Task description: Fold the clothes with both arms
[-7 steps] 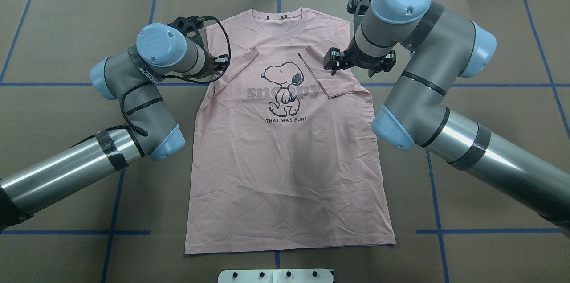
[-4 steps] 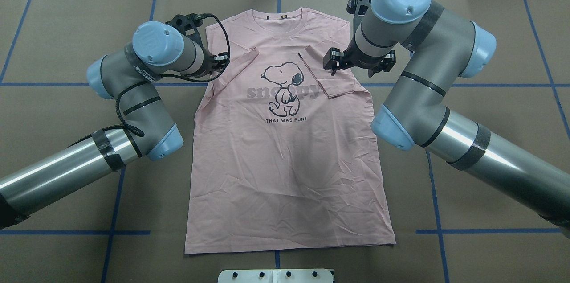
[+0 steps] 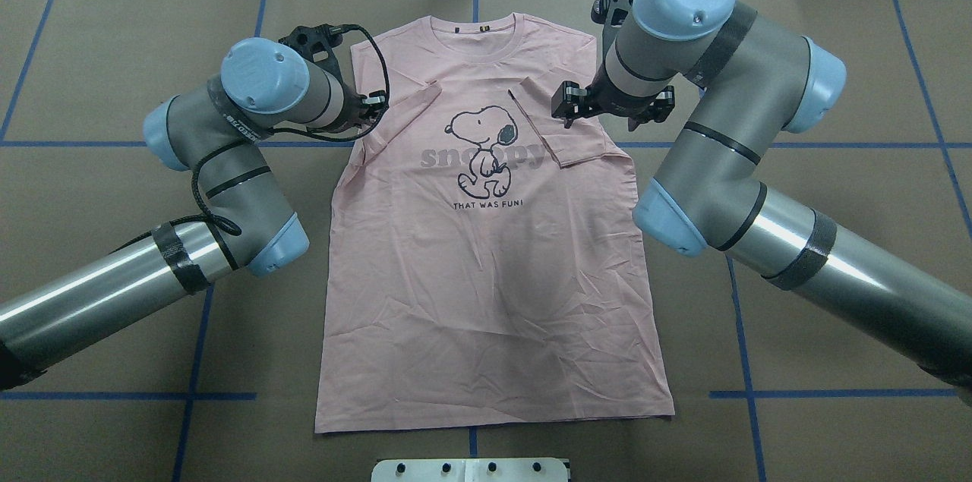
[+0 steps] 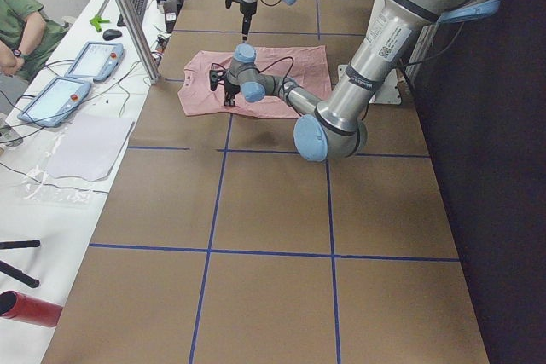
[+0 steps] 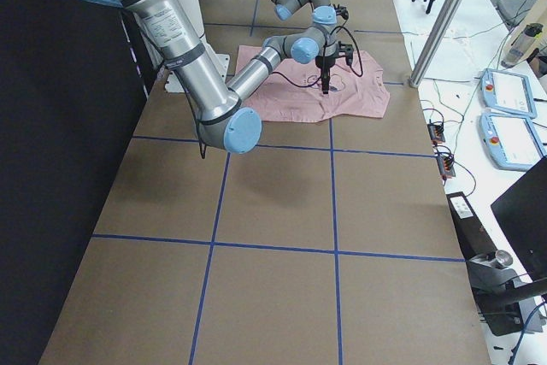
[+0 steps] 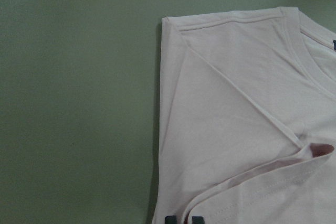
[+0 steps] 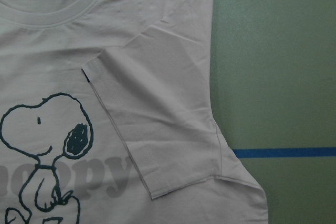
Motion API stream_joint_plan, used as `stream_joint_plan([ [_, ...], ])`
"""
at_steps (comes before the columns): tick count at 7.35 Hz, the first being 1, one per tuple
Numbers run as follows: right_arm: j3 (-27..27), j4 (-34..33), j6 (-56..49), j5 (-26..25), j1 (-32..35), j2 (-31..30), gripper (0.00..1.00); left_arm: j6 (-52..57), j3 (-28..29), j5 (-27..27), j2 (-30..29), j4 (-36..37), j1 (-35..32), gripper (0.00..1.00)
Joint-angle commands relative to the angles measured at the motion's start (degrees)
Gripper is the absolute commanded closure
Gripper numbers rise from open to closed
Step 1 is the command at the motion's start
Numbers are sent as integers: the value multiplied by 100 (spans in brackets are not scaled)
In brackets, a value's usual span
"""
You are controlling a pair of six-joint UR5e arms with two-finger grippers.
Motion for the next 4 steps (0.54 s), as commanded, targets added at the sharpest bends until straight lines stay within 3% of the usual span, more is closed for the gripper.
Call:
stream_joint_plan([
  [1,0,0,0,0,0,-2,0,0,-16,-10,-55,0,15,100],
  [4,0,0,0,0,9,-2,0,0,-173,-18,-47,-9,42,100],
])
